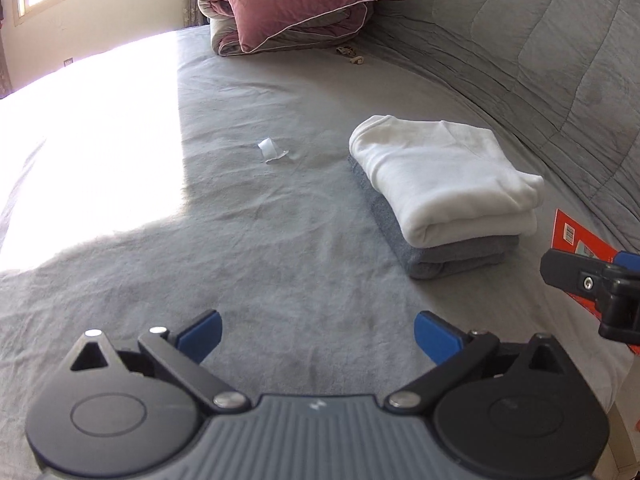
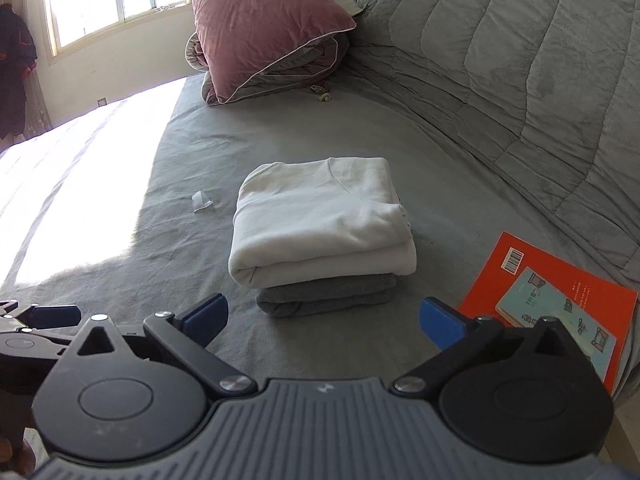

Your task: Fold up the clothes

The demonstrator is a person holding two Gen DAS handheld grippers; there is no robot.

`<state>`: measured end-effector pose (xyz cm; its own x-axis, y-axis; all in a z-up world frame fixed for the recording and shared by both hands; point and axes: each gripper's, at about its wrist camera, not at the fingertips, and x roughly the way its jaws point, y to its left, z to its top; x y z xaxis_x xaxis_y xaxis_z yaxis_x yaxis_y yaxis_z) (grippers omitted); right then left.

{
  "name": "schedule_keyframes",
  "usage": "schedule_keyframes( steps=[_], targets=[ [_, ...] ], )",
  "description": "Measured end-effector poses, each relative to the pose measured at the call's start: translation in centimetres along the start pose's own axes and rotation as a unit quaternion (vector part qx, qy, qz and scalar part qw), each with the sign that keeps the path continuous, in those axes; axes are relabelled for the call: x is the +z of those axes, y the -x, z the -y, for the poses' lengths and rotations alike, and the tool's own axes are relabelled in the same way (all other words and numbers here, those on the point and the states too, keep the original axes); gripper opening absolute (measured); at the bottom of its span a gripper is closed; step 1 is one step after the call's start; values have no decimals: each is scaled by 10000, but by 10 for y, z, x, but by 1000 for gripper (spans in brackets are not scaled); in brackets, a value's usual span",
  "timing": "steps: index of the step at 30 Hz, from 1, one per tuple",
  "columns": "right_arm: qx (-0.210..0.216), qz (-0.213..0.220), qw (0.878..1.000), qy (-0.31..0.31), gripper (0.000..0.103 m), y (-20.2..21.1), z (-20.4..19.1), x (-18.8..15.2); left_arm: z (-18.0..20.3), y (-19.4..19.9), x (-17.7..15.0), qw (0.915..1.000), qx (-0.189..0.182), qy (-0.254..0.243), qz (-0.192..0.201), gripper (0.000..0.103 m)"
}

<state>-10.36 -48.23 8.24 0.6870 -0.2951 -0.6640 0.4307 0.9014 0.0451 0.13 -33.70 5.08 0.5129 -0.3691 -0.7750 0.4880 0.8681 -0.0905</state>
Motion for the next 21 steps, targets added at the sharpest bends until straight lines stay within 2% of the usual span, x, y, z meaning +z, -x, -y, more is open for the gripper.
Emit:
schedule_keyframes(
  steps=[5,8,15,21],
  targets=[
    [-73,37,9999,135,103,5,0,-5,2,-3,-10,9998,-30,149,-112,102],
    [-276,82,9996,71,103,7,4,-5,8,-3,-12,9999,57,107,-121,102],
    [-570,66,9983,79,103,4,9,-6,12,-3,-12,9998,-20,109,-139,102],
    [-438,104,9990,81,103,5,8,-5,13,-3,-12,9998,-49,68,-156,102]
  ],
)
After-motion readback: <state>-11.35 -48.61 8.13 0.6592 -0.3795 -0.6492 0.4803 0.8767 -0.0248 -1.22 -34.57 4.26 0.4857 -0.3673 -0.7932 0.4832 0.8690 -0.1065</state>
